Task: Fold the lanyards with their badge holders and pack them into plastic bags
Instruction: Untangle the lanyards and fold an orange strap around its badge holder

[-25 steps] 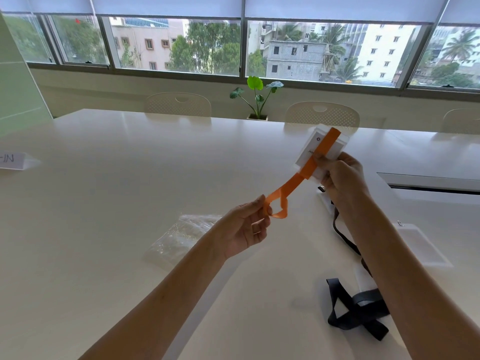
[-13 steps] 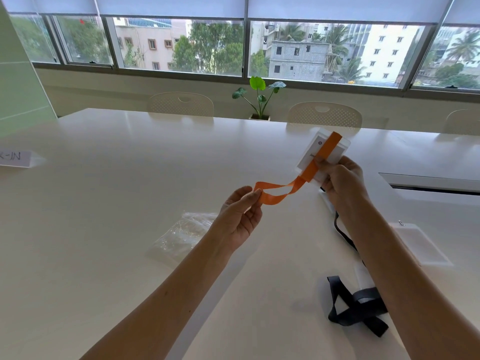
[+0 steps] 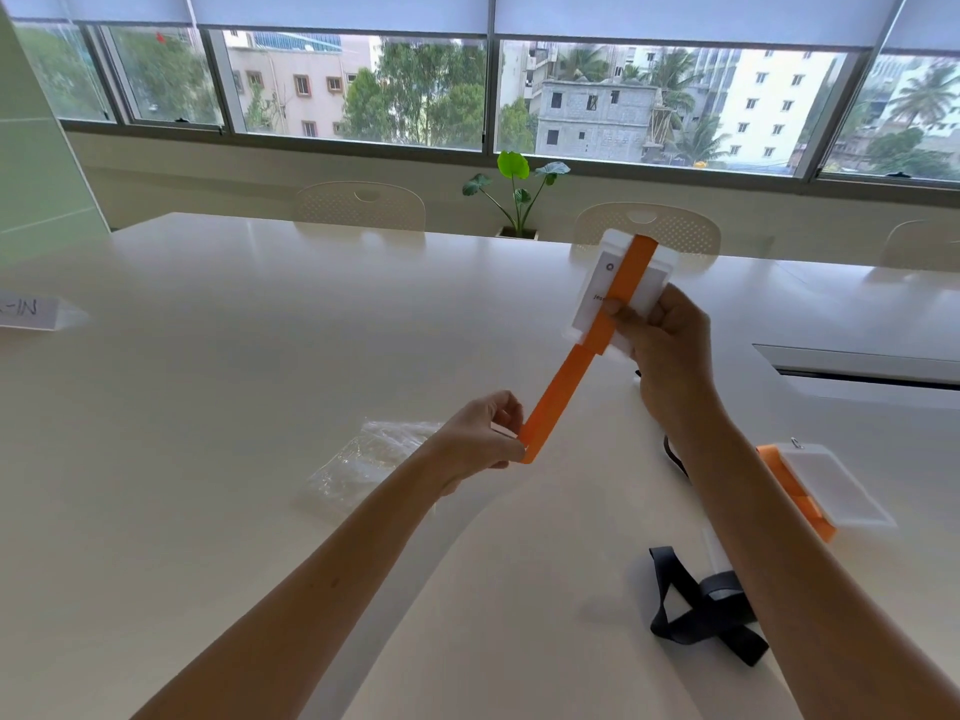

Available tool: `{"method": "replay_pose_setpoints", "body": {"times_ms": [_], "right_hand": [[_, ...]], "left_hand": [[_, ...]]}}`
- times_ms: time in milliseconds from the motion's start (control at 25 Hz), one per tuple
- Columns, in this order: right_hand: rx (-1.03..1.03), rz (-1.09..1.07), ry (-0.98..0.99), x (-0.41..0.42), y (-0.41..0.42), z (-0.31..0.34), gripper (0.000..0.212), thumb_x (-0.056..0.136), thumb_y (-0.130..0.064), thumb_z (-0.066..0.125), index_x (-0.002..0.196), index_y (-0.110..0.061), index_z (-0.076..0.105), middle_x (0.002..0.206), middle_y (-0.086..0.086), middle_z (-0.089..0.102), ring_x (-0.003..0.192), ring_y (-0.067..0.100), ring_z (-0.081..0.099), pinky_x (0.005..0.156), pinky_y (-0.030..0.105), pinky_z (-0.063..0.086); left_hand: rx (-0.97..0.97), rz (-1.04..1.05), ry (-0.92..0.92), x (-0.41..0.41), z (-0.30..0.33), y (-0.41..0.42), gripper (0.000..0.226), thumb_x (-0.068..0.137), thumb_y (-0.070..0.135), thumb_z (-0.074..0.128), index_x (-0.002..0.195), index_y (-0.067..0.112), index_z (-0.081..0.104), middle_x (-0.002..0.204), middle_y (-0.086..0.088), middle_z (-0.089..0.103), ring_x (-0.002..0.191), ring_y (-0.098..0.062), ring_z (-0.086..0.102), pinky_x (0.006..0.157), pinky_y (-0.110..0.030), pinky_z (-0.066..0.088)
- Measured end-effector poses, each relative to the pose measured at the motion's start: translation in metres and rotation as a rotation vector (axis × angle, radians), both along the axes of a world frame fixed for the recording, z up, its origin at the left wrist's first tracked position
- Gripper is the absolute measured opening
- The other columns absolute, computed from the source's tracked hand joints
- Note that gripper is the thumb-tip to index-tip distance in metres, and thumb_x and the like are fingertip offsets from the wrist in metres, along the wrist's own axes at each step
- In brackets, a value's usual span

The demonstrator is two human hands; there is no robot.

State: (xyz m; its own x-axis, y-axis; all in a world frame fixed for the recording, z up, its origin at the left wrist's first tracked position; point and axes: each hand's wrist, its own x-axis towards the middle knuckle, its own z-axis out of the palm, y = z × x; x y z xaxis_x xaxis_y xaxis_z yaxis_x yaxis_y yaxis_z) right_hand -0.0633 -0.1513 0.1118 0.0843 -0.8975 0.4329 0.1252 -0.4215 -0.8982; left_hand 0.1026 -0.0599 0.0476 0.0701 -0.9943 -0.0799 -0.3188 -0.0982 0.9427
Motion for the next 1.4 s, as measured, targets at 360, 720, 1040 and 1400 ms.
{"method": "replay_pose_setpoints", "body": {"times_ms": [360, 720, 1040, 1400], "right_hand": [[0.057, -0.114, 0.042, -0.004, -0.009, -0.005, 0.015, 0.084, -0.009, 0.066, 0.099, -0.013, 0.063, 0.094, -0.005, 0.067, 0.093, 0.018, 0.067, 0.087, 0.038, 0.055], [0.153, -0.161, 0.105, -0.01, -0.024, -0.031, 0.019, 0.082, -0.008, 0.068, 0.098, 0.001, 0.062, 0.099, 0.011, 0.068, 0.093, 0.029, 0.066, 0.086, 0.044, 0.055], [0.276, 0.33, 0.261, -0.011, -0.005, -0.038, 0.019, 0.08, 0.005, 0.064, 0.093, -0.01, 0.067, 0.077, -0.001, 0.074, 0.069, 0.013, 0.071, 0.056, 0.025, 0.056], [0.453, 0.572, 0.263, -0.019, 0.014, -0.024, 0.023, 0.086, 0.0, 0.056, 0.104, -0.012, 0.065, 0.1, 0.005, 0.073, 0.093, 0.021, 0.07, 0.077, 0.037, 0.058]], "left_hand": [[0.084, -0.179, 0.246, -0.001, -0.004, 0.018, 0.023, 0.094, 0.007, 0.046, 0.097, 0.013, 0.068, 0.095, -0.003, 0.074, 0.09, -0.014, 0.07, 0.075, -0.021, 0.055], [-0.263, -0.052, 0.172, -0.015, -0.002, 0.031, 0.016, 0.084, 0.026, 0.069, 0.08, 0.011, 0.071, 0.077, -0.005, 0.07, 0.074, -0.015, 0.066, 0.069, -0.025, 0.055], [-0.427, -0.159, 0.368, -0.006, 0.057, 0.016, 0.015, 0.082, 0.027, 0.06, 0.089, 0.033, 0.072, 0.119, 0.01, 0.055, 0.107, 0.001, 0.055, 0.078, -0.007, 0.043], [-0.28, 0.074, 0.165, 0.002, 0.045, -0.028, 0.031, 0.093, 0.031, 0.055, 0.121, 0.023, 0.062, 0.114, 0.006, 0.066, 0.107, -0.016, 0.062, 0.086, -0.027, 0.049]]}}
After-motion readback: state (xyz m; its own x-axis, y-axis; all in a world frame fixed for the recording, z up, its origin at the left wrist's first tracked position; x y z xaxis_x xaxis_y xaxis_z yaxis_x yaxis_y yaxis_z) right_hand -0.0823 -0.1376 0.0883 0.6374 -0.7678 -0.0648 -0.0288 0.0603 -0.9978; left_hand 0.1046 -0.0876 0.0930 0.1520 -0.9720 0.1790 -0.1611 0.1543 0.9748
